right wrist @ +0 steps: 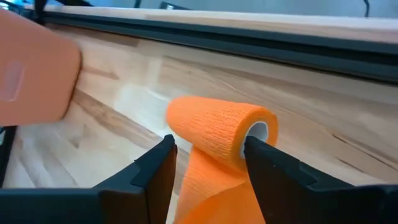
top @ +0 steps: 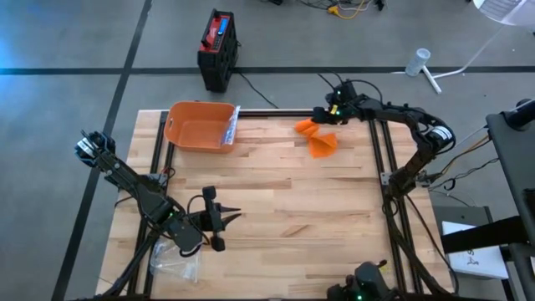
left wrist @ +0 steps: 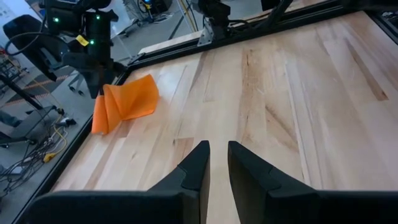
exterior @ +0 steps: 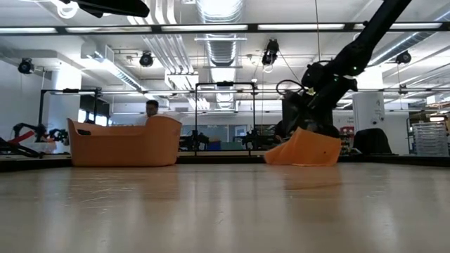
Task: Roll bandage
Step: Roll the orange bandage
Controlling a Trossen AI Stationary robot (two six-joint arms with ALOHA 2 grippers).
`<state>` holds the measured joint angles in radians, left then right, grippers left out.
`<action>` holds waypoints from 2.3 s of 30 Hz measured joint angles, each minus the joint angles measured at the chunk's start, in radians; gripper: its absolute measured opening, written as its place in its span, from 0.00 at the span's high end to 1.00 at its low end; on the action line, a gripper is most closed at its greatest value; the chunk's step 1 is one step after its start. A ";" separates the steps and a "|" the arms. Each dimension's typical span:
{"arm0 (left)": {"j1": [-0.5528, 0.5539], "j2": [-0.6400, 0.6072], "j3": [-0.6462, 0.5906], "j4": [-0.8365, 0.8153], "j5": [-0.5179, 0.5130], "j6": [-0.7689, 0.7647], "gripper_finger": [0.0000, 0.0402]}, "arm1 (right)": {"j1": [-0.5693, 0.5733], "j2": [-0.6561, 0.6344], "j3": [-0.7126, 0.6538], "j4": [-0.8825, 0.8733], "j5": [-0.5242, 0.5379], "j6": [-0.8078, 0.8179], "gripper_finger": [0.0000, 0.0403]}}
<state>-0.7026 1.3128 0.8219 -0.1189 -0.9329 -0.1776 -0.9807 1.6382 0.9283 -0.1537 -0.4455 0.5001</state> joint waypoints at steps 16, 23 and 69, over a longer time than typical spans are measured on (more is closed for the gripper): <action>0.028 0.000 0.000 0.002 0.000 0.000 0.88 | 0.191 0.000 0.009 0.084 0.109 -0.004 0.57; 0.037 0.000 0.000 0.002 0.000 0.000 0.88 | 0.287 0.000 0.072 0.075 0.214 -0.022 0.61; 0.050 0.000 0.000 -0.009 0.001 -0.033 0.88 | 0.237 0.042 -0.116 0.175 0.288 0.197 0.52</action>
<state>-0.6521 1.3132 0.8215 -0.1282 -0.9318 -0.2108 -0.7435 1.6798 0.8124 0.0214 -0.1572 0.6969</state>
